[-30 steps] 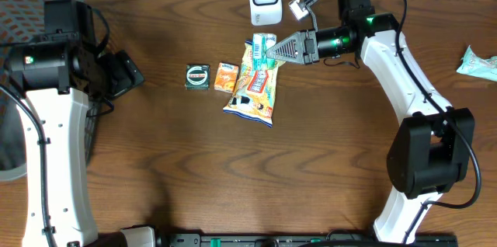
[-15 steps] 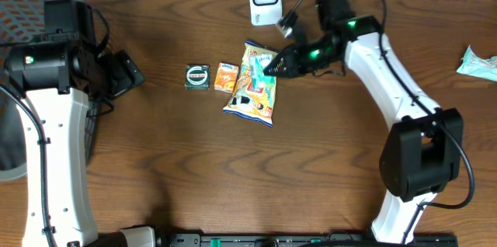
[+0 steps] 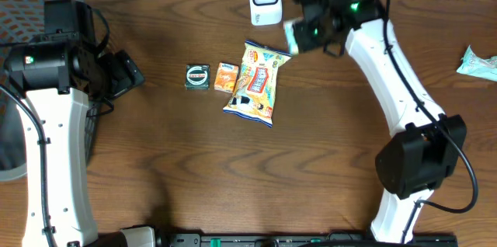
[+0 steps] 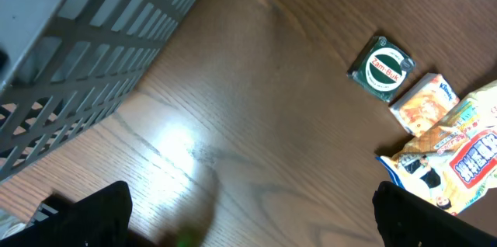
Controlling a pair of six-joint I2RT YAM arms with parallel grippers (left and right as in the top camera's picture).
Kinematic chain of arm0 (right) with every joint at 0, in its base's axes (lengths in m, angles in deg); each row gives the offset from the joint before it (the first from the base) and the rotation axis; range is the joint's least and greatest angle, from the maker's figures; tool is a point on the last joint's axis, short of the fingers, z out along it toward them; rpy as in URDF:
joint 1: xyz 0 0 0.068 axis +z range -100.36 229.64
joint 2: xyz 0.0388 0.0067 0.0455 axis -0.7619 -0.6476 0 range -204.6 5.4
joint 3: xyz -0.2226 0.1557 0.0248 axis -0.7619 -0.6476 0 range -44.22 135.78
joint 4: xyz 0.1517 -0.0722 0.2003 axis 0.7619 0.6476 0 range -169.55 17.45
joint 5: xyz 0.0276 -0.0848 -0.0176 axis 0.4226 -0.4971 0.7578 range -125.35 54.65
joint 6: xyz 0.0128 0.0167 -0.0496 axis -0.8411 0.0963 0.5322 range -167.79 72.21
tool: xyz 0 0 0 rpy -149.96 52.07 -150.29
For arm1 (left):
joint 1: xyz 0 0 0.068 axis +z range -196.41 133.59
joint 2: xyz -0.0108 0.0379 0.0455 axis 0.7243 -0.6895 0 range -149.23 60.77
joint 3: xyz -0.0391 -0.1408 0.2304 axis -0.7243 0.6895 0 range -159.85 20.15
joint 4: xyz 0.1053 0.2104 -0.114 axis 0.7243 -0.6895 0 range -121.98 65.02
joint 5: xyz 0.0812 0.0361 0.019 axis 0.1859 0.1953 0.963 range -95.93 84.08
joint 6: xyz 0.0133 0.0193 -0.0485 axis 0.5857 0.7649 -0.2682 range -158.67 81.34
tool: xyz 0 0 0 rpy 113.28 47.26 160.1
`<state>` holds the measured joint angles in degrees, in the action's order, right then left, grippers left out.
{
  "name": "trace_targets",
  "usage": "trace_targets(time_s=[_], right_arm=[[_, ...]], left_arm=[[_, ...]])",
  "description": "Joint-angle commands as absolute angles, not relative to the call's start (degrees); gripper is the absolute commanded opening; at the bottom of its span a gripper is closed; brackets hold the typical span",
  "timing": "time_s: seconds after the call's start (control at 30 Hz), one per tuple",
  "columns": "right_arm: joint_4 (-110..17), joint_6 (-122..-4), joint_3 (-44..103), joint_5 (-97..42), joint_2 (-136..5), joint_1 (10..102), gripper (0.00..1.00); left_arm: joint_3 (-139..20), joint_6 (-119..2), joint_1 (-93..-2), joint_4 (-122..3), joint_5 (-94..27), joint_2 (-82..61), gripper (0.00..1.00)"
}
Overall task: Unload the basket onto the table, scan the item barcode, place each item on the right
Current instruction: 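Hold the wipes pack under the scanner with the right gripper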
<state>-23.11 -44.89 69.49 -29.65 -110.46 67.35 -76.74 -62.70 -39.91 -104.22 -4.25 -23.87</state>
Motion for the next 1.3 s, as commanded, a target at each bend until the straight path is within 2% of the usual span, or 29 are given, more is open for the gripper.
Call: trace_targets(time_s=[0.0,0.13,0.23,0.33,0.6,0.8,1.07,1.27], right_arm=[[-23.7,-41.4,77.7,-33.3,-116.3,68.1,0.01],[-35.3,-35.1,80.8,-36.2,-120.8,68.2,0.01],[-48.4,-22.5,80.7,-36.7,-124.2,68.6,0.01],[-55.5,-13.3,80.7,-36.8,-127.1,69.2,0.01],[-67.4,2.4,80.7,-47.7,-134.4,71.7,0.01],[-73.4,20.7,80.7,-61.0,-140.7,75.0,0.01],[-77.0,20.9,80.7,-65.0,-140.5,75.1,0.01],[-76.7,13.7,80.7,-63.6,-137.1,74.9,0.01]], left_arm=[[-76.5,-63.0,-39.8,-104.4,-4.0,-24.3,0.97],[-76.5,-63.0,-39.8,-104.4,-3.9,-24.3,0.97],[-76.5,-63.0,-39.8,-104.4,-3.9,-24.3,0.98],[-76.5,-63.0,-39.8,-104.4,-3.9,-24.3,0.98],[-76.5,-63.0,-39.8,-104.4,-3.9,-24.3,0.98],[-76.5,-63.0,-39.8,-104.4,-3.9,-24.3,0.98],[-76.5,-63.0,-39.8,-104.4,-4.0,-24.3,0.98],[-76.5,-63.0,-39.8,-104.4,-3.9,-24.3,0.98]])
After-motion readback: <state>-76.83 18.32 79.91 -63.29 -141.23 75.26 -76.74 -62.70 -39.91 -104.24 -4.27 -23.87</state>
